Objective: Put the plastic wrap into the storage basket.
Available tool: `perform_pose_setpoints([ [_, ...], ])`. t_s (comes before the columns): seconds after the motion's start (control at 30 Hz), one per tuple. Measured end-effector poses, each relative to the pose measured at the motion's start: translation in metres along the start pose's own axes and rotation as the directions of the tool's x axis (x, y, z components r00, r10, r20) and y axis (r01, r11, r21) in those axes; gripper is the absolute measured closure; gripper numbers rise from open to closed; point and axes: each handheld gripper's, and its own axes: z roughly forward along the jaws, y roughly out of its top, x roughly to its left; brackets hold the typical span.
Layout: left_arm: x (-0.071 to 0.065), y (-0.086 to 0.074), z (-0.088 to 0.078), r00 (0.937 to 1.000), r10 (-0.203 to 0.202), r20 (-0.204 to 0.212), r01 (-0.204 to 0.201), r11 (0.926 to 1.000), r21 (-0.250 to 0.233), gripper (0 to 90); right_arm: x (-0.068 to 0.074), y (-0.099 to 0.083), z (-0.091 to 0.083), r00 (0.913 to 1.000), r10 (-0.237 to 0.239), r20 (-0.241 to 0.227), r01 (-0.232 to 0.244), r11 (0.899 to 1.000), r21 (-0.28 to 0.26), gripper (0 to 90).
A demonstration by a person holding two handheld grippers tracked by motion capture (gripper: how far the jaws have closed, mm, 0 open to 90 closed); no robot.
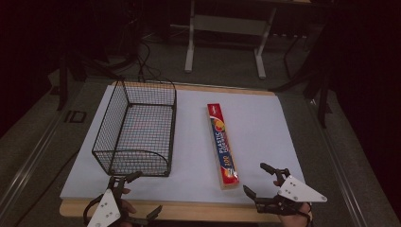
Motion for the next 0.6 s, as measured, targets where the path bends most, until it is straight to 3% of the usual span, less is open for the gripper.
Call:
perform_pose_setpoints([
  [0.2,-0.002,0.0,0.002,1.0,0.006,0.007,-0.007,1.0,0.003,0.2,0.003,0.003,0.001,0.9998,-0.017,-0.009,0.017,1.0,0.0,11.0],
  [0.37,-0.003,0.0,0.004,1.0,0.006,0.006,-0.006,1.0,0.003,0.2,0.008,0.011,-0.003,0.997,-0.077,0.008,0.077,0.997,0.001,10.2],
  [0.43,-0.003,0.0,0.005,1.0,0.001,0.004,-0.001,1.0,-0.001,0.2,0.008,0.014,-0.003,0.998,-0.062,-0.013,0.062,0.998,-0.004,10.3],
  [0.53,-0.003,0.0,0.005,1.0,0.0,0.008,0.0,1.0,-0.003,0.2,0.009,0.02,-0.001,0.9977,-0.062,-0.028,0.063,0.997,0.037,11.0],
  [0.6,-0.002,0.0,0.006,0.9999,0.002,0.012,-0.002,1.0,-0.002,0.2,0.008,0.023,-0.001,0.9977,-0.065,-0.019,0.066,0.997,0.035,13.3],
])
